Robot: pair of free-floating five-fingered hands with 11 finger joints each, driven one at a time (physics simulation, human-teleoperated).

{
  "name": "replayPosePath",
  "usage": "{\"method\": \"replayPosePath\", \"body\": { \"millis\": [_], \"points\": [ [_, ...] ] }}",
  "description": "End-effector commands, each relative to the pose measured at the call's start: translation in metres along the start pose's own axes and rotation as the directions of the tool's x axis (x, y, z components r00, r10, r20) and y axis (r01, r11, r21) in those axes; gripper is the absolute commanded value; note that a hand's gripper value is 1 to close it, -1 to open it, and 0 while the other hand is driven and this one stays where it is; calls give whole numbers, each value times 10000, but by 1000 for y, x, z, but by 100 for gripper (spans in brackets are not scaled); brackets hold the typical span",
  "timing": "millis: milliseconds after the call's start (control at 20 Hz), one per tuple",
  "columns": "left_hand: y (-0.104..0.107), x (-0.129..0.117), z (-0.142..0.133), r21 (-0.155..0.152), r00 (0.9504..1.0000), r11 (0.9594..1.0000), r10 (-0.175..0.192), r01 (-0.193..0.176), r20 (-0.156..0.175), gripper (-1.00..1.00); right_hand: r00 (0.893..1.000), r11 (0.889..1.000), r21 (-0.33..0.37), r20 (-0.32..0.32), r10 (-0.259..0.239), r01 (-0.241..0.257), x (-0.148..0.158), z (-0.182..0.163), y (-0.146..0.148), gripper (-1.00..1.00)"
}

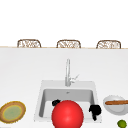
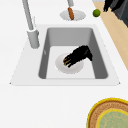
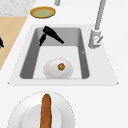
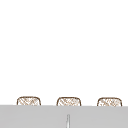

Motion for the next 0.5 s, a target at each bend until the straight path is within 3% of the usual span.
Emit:
{"method": "replayPosePath", "body": {
  "millis": [0,150,300,450],
  "points": [
    [-15,-17,-18,-442,9989,9987,245,-263,-397,-100,10000,10000,0,0,0,0,0,0,0,0],
    [-25,-26,-30,-631,9978,9973,330,-366,-576,-100,10000,10000,0,0,0,0,0,0,0,0],
    [-35,-34,-45,-424,9972,9975,551,-572,-500,-100,10000,10000,0,0,0,0,0,0,0,0],
    [-46,-51,-59,-424,9982,9979,469,-485,-360,-100,10000,10000,0,0,0,0,0,0,0,0]
  ]
}}
